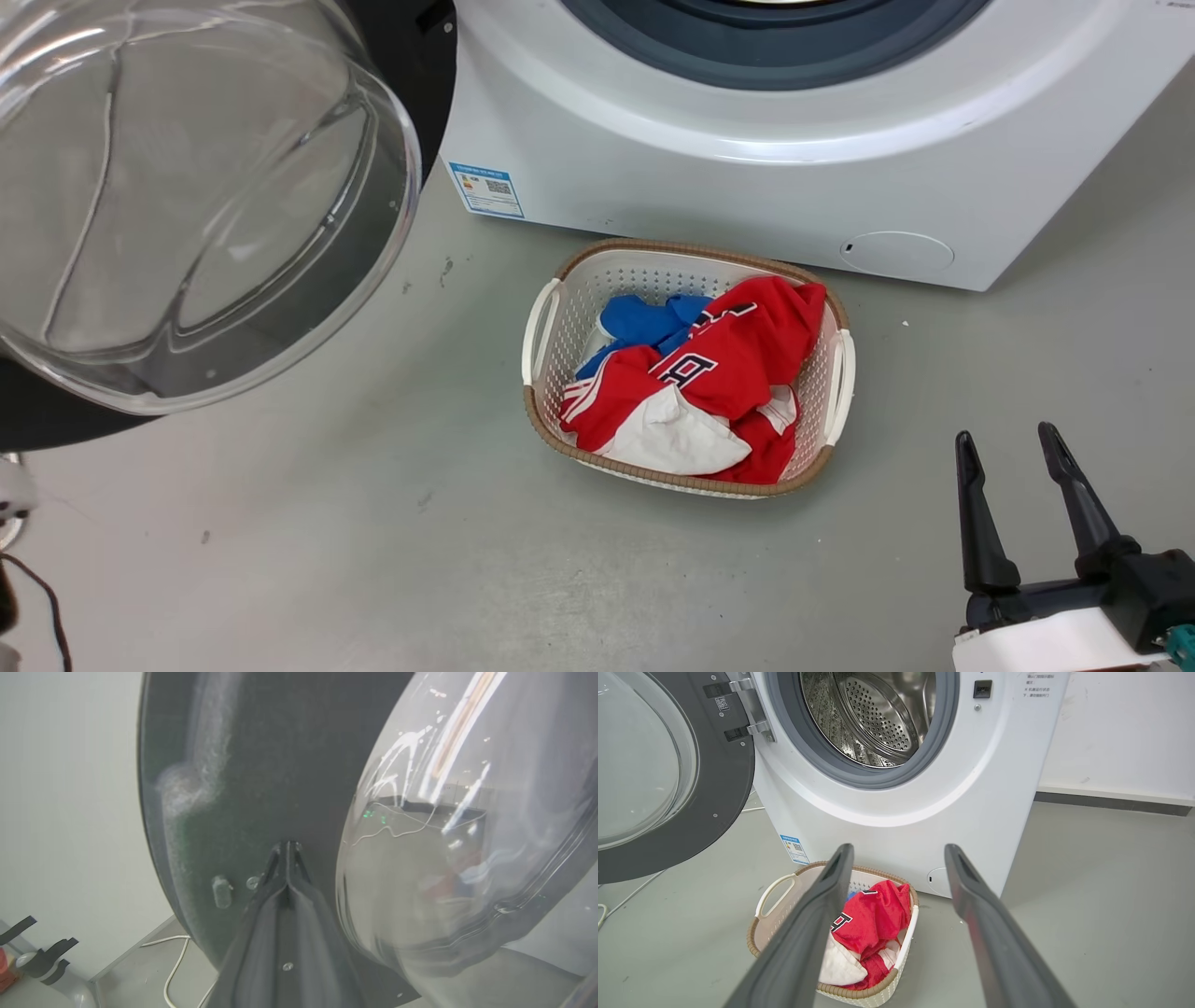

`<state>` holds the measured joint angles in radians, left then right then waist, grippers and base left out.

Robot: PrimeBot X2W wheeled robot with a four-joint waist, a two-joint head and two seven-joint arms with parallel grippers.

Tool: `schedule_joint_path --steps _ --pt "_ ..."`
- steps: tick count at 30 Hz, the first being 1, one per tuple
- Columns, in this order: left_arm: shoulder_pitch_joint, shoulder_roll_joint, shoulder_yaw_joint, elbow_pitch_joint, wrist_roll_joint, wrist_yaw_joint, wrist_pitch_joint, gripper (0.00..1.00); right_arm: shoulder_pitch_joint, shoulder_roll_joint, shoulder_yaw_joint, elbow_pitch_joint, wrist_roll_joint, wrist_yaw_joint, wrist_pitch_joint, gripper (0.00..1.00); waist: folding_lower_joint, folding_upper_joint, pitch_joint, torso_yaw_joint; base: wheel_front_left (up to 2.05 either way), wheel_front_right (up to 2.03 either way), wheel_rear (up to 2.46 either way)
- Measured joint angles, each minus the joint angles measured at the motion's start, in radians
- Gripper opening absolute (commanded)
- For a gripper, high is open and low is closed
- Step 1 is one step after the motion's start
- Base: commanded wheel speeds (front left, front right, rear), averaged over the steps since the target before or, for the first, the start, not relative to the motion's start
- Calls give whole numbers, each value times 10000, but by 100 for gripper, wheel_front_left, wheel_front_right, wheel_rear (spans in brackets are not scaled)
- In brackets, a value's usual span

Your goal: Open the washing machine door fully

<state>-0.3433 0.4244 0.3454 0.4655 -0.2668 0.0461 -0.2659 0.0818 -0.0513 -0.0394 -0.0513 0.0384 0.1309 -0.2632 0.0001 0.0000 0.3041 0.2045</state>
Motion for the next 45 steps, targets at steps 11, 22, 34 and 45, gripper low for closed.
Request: schedule_joint_path --steps 11,22,34,45 --pt "-736 221 665 1302 368 -591 0 0 -107 0 2 21 -48 0 0 100 0 0 22 -205 0 0 0" --pt "157 -353 1200 -359 1313 -819 4 0 229 0 -33 42 236 0 0 100 0 0 -1027 -322 0 0 0" --pt "1415 -1469 311 -3223 2201 -1244 2 100 605 2 -73 -109 439 0 0 100 -1 0 -2183 -481 0 0 0" --pt "2575 -2744 -1444 -4527 2573 -1398 2 100 770 2 -178 -623 391 0 0 100 -1 0 -2652 -1038 0 0 0"
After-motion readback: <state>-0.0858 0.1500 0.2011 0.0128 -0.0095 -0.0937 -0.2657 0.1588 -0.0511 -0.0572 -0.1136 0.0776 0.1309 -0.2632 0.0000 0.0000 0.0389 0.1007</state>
